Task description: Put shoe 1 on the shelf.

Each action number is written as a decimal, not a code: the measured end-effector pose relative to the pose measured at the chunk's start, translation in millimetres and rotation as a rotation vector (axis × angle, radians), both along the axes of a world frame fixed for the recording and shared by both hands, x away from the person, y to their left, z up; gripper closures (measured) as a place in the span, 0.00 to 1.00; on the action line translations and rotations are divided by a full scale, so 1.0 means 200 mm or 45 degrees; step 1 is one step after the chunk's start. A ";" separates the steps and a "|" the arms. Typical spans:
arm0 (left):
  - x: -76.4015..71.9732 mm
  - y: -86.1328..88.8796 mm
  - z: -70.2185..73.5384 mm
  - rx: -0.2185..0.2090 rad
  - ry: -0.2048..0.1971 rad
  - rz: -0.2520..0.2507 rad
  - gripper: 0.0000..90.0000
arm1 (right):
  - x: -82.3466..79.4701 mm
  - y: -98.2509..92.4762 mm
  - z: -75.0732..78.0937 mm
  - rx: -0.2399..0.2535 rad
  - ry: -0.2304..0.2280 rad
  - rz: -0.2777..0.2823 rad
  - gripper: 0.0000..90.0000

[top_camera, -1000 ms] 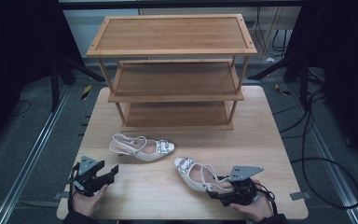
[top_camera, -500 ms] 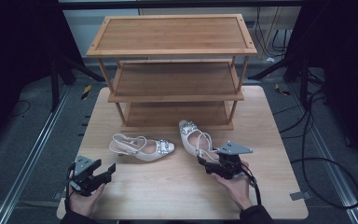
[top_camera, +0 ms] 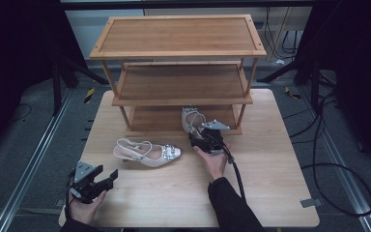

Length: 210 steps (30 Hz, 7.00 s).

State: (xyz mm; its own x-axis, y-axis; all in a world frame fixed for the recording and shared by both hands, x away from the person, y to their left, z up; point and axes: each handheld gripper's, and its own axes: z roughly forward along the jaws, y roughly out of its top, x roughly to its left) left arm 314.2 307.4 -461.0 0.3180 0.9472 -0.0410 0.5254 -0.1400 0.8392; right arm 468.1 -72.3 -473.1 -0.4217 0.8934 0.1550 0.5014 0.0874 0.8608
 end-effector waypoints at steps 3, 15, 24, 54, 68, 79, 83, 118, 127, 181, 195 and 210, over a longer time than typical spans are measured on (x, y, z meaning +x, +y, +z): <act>0.00 0.01 0.00 -0.003 0.004 0.000 0.40 | 0.08 0.05 -0.03 -0.003 0.004 -0.054 0.44; 0.01 0.00 -0.01 0.001 0.013 -0.002 0.40 | 0.17 0.11 -0.09 -0.084 0.044 -0.110 0.43; 0.00 0.00 -0.01 0.000 0.014 -0.003 0.40 | 0.14 0.07 -0.04 -0.091 0.031 -0.042 0.29; 0.01 -0.01 -0.02 0.013 0.025 -0.008 0.40 | -0.09 -0.01 -0.13 -0.192 0.084 0.079 0.74; 0.01 -0.01 -0.02 0.015 0.022 -0.007 0.40 | 0.02 0.09 -0.07 -0.178 0.015 0.062 0.87; 0.01 -0.01 -0.02 0.014 0.028 -0.014 0.40 | 0.20 0.19 -0.10 -0.123 0.002 0.070 0.85; 0.01 0.00 -0.02 0.013 0.024 -0.017 0.40 | 0.22 0.23 -0.13 -0.117 -0.003 0.068 0.85; 0.04 0.00 -0.04 0.024 0.055 -0.052 0.43 | 0.22 0.23 -0.14 -0.098 0.025 0.054 0.88; 0.06 0.00 -0.06 0.038 0.068 -0.063 0.45 | 0.21 0.21 -0.13 -0.122 0.025 0.044 0.80; 0.36 -0.04 -0.15 0.123 0.189 -0.394 0.81 | -0.22 0.25 -0.14 -0.137 0.123 0.387 0.96; 0.16 -0.25 -0.14 0.129 0.234 -0.502 0.86 | -0.22 0.12 -0.04 -0.157 0.063 0.336 0.96; 0.09 -0.57 -0.15 0.154 0.215 -0.560 0.84 | -0.34 -0.16 0.01 -0.236 0.046 0.347 0.93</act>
State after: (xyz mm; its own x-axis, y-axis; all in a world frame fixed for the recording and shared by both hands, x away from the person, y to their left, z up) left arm 332.9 193.9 -491.1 0.6878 0.7255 -0.0245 0.5217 -0.4706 0.7116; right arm 399.4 -104.4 -471.5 -0.6462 0.7630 0.0192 0.4680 0.3762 0.7996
